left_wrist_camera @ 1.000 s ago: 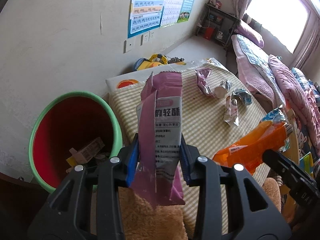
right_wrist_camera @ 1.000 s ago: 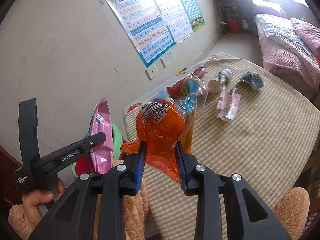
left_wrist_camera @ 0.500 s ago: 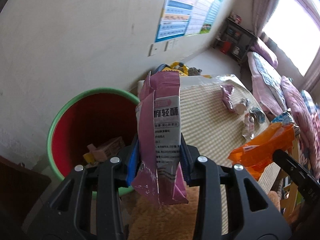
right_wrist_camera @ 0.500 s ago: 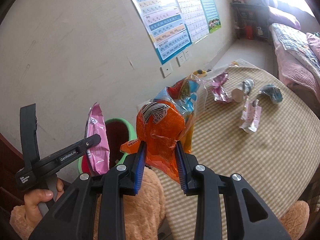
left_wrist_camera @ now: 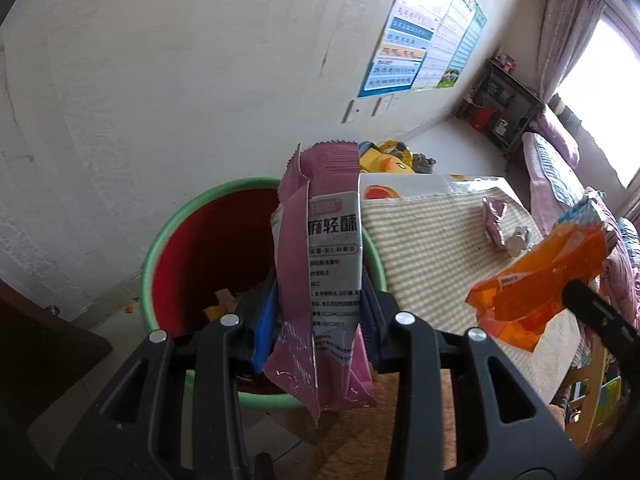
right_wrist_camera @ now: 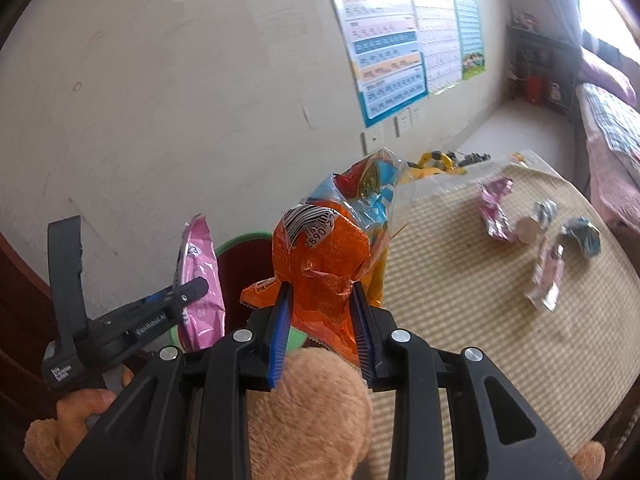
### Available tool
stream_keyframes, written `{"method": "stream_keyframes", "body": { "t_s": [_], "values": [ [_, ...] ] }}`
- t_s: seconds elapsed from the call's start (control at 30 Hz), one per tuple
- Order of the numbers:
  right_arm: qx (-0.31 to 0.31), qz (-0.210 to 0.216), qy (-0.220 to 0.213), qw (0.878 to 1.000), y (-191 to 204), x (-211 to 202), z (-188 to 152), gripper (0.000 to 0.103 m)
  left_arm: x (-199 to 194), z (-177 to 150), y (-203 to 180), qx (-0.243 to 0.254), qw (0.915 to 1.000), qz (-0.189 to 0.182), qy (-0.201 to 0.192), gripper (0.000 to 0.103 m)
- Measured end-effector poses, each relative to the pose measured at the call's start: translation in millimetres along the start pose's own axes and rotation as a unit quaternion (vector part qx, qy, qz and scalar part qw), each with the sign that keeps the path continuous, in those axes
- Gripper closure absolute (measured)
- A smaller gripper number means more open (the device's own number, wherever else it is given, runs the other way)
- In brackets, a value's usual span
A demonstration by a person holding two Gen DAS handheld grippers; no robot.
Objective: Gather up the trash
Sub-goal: 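Carry the pink snack bag and orange bag over the red bucket, then open both grippers to drop the bags into the red bucket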
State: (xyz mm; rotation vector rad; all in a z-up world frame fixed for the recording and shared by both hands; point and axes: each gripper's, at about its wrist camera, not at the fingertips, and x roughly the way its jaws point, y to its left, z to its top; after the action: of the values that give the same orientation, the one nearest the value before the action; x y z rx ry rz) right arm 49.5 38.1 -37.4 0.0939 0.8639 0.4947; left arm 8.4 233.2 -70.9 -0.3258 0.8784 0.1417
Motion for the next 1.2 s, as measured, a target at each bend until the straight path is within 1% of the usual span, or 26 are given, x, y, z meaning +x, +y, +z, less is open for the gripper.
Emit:
{"method": "stream_keyframes", "body": {
  "t_s": [0.2,0.43,0.67,0.7,0.73,0.77,0.8,0.83,0.87,0.93,1.0,1.07,1.13,1.2],
  "values": [
    [-0.012,0.023,0.020,0.999,21.5,23.0,9.7,0.074,7.3,-2.4,19.0,-0.009,0.9998,0.006,0.014,0.068],
    [-0.041,0.029,0.035,0.998,44.8,46.4,14.0,0.074,14.7,-9.0,38.5,-0.033,0.9991,0.011,0.025,0.068],
    [-0.067,0.043,0.047,0.996,65.4,66.3,21.7,0.070,23.4,-6.5,43.3,-0.038,0.9987,0.018,0.028,0.068],
    [-0.072,0.045,0.049,0.995,68.2,69.5,22.4,0.070,24.6,-5.6,44.0,-0.039,0.9987,0.017,0.029,0.066],
    [-0.076,0.046,0.052,0.995,70.4,72.5,22.6,0.066,26.0,-4.8,44.9,-0.039,0.9986,0.018,0.032,0.064],
    [-0.079,0.046,0.053,0.994,71.8,74.6,22.8,0.059,27.1,-4.8,46.3,-0.041,0.9985,0.017,0.033,0.056],
    [-0.081,0.044,0.053,0.994,73.0,76.4,22.2,0.055,26.9,-5.9,48.9,-0.047,0.9983,0.017,0.032,0.047],
    [-0.081,0.042,0.052,0.994,72.9,77.3,21.3,0.049,27.0,-7.1,50.9,-0.052,0.9980,0.017,0.030,0.045],
    [-0.079,0.043,0.052,0.995,72.3,78.2,21.1,0.047,27.1,-7.6,53.2,-0.059,0.9977,0.018,0.029,0.044],
    [-0.073,0.040,0.051,0.995,67.1,77.8,20.8,0.047,28.6,-8.2,55.0,-0.063,0.9973,0.018,0.033,0.043],
    [-0.066,0.023,0.041,0.997,55.3,73.6,19.7,0.046,29.1,-9.4,56.1,-0.062,0.9973,0.018,0.035,0.043],
    [-0.048,-0.006,0.033,0.998,31.8,70.1,19.9,0.041,28.7,-9.9,54.3,-0.058,0.9975,0.019,0.036,0.043],
    [-0.004,-0.052,0.028,0.998,-10.0,66.6,20.2,0.041,29.3,-10.0,51.5,-0.053,0.9977,0.020,0.037,0.043],
    [0.056,-0.105,0.023,0.993,-62.0,60.9,18.5,0.041,30.2,-10.1,46.7,-0.047,0.9979,0.021,0.039,0.043]
  ]
}}
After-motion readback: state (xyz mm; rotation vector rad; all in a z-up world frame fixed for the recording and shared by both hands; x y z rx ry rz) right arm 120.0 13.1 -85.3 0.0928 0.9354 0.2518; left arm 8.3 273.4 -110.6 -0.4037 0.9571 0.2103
